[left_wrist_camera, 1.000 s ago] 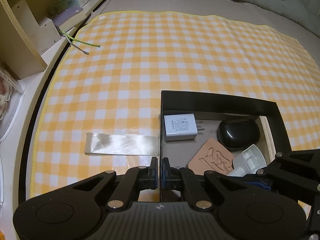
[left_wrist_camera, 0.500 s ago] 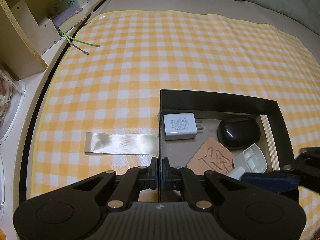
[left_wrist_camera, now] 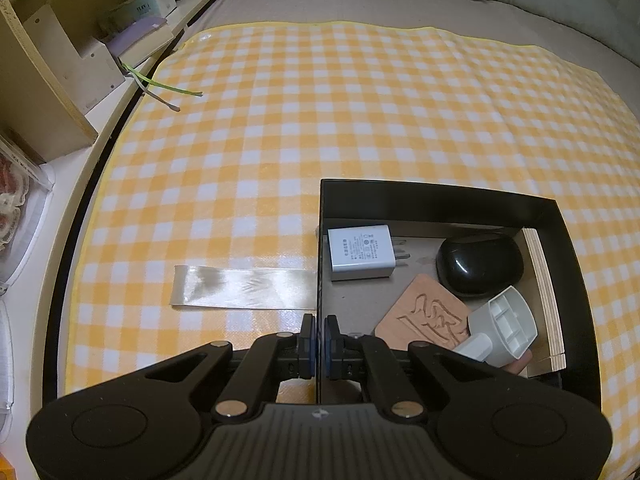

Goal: Organize rigid objects

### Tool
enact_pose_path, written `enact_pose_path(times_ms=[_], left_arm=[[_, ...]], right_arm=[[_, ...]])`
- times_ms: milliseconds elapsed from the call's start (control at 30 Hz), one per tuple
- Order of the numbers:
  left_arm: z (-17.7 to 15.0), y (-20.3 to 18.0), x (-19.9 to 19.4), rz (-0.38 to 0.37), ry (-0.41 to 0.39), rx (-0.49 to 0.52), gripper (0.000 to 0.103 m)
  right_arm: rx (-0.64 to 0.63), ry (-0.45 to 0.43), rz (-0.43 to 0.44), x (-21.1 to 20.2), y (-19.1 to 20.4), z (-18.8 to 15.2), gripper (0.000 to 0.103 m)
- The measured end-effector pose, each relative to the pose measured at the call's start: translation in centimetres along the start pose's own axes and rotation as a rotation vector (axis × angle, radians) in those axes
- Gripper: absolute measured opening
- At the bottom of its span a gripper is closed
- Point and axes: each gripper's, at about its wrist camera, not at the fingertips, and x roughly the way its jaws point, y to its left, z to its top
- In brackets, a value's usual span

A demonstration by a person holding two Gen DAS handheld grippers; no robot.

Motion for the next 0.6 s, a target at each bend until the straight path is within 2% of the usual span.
enact_pose_path(times_ms=[233, 533, 567, 600], left_arm=[[-0.1, 0.3, -0.1, 0.005, -0.007, 0.001, 0.005], [-0.9, 0.3, -1.2, 0.019, -0.038, 0.016, 0.007], [-1.0, 0.4, -1.6, 0.027, -0.055, 0.021, 0.008], [-1.2, 0.0, -2.0, 0.033, -0.066, 0.026, 0.016]], right_arm=[[0.018, -0.070, -0.051, -3.1, 0.3, -2.0, 0.069], [0.043, -0.116, -0.131, -4.8, 0.4, -5.0, 0.078], [0.045, -0.122, -0.144, -5.0, 0.4, -5.3, 0.080], [0.047, -0.129, -0.155, -5.1, 0.4, -5.5, 0.080]])
